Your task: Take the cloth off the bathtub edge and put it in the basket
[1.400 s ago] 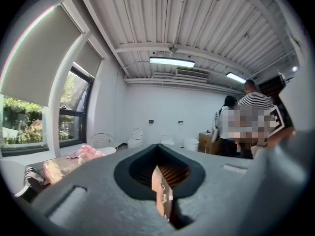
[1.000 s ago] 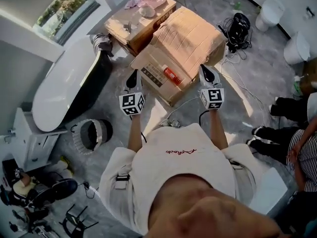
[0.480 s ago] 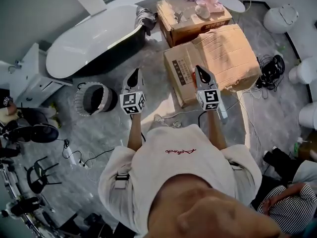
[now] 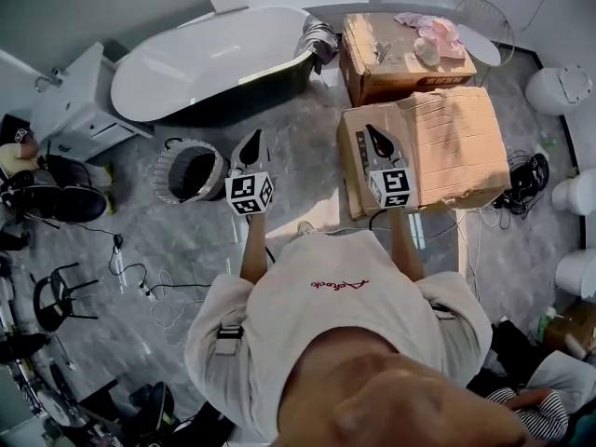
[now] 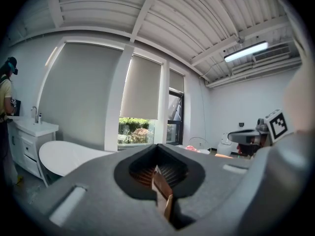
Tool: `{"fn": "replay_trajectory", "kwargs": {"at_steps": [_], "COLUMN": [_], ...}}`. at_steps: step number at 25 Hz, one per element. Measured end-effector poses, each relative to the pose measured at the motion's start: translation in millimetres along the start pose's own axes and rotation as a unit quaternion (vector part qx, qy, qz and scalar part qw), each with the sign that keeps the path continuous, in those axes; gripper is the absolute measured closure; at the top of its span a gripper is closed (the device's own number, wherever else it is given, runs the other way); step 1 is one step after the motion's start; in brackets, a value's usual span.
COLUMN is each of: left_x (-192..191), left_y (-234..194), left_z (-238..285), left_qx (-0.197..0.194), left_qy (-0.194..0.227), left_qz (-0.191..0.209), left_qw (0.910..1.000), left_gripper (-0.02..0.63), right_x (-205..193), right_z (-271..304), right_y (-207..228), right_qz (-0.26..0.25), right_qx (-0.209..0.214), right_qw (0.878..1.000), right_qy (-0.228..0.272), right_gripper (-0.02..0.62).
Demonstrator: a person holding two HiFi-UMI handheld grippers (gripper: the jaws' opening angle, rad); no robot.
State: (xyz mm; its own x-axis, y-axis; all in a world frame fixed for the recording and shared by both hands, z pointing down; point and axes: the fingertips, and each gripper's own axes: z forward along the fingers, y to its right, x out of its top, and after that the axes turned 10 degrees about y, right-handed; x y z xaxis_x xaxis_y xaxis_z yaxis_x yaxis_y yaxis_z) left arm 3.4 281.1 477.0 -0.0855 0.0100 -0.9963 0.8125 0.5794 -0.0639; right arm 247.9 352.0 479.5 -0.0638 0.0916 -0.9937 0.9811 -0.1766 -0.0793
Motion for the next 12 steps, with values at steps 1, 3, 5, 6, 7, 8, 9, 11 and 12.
{"fn": "replay_trajectory", "kwargs": {"at_steps": [1,3,5,6,7,8,9,11,12], "left_x": [1.2,2.9,4.4,4.1,3.0,1.5,0.1,-0.6,0.0], "left_y": [-5.4,-16.5,-28.2,-34.1,-39.8,-45.2,-50.4,-60.0,-64.5], "left_z": [3.0,8.0,11.4,11.9,11.9,11.7,11.3,10.0,9.4], "left_qx": [0.001,0.002,0.004,0.006,0.008,0.009,0.009,0.009,0.010], "left_qy": [0.002,0.004,0.006,0.005,0.004,0.001,-0.001,-0.003,-0.003], "left_qz": [-0.001,-0.002,-0.003,-0.004,-0.005,-0.007,-0.008,-0.009,-0.008], "left_qw": [1.0000,1.0000,1.0000,1.0000,1.0000,0.9999,0.9999,0.9999,0.9999], "left_gripper": [0.606,0.606,0.606,0.606,0.606,0.606,0.606,0.606,0.606], "right_x": [0.7,3.4,6.9,7.5,6.9,5.6,4.2,2.6,2.1], "right_z": [8.6,25.7,42.1,48.9,54.7,59.8,64.4,72.6,76.4], "right_y": [-2.3,-7.6,-13.2,-16.3,-19.1,-21.4,-23.2,-26.6,-28.7], "right_qz": [-0.001,-0.005,-0.008,-0.007,-0.006,-0.005,-0.004,-0.002,-0.001], "right_qx": [0.003,0.009,0.014,0.015,0.016,0.016,0.015,0.012,0.011], "right_qw": [1.000,1.000,1.000,1.000,1.000,1.000,1.000,1.000,1.000], "right_qy": [0.000,0.001,0.003,0.004,0.003,0.001,0.000,-0.003,-0.003], "right_gripper": [0.591,0.591,0.591,0.591,0.591,0.591,0.591,0.591,0.591]}}
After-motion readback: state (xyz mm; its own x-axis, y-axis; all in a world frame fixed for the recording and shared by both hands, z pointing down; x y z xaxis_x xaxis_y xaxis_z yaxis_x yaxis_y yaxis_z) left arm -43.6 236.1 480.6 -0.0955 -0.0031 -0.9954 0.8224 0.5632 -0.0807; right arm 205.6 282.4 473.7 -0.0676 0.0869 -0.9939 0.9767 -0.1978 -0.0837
